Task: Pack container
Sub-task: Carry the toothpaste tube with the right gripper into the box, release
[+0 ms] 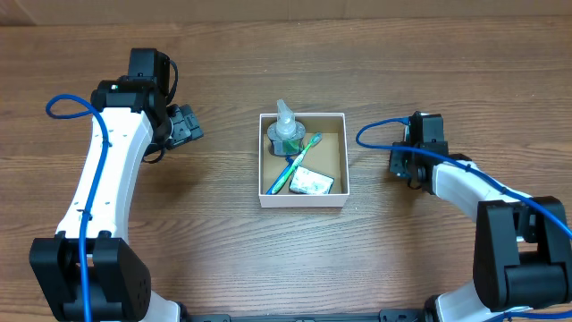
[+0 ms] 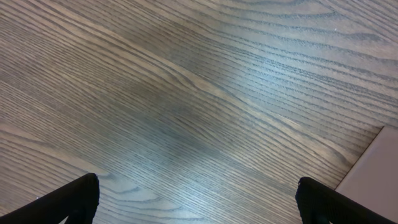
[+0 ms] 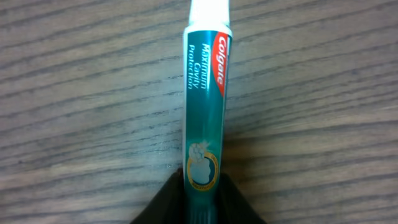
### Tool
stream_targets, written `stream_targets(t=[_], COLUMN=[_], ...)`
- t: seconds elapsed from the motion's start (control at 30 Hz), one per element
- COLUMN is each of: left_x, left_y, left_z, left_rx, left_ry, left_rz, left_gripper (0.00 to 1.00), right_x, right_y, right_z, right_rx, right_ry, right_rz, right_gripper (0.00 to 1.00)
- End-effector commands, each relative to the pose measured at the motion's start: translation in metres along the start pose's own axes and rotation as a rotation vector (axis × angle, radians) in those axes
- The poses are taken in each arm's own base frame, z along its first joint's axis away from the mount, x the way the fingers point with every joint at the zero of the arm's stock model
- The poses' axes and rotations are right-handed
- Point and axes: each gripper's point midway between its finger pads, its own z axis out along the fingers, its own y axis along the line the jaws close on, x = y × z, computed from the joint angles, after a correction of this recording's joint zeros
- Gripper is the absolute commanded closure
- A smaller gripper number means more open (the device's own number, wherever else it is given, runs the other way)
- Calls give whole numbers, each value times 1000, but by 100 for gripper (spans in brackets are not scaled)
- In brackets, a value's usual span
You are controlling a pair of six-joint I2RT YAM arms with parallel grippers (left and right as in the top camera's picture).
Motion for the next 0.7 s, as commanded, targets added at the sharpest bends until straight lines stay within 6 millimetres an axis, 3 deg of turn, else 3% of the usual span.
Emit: stream_targets(t=[0.0, 0.23, 0.37, 0.43, 0.67], left_x=[-8, -8, -8, -8, -8], left_y=[1, 1, 1, 1, 1], left_z=[-13, -13, -13, -13, -13], left_rx=[12, 12, 12, 12, 12], left_ry=[-44, -44, -44, -44, -44], left_rz=[-10, -10, -10, -10, -10], left_gripper=[0, 0, 0, 0, 0], right_x=[-14, -59, -57, -45, -9], right_y=[8, 20, 51, 70, 123], right_z=[-15, -103, -157, -181, -193], right_rx=[-27, -70, -219, -304, -383], right_ry=[1, -68, -63, -51, 12], right_rz=[95, 92, 58, 62, -96], right_gripper=[83, 83, 85, 85, 85])
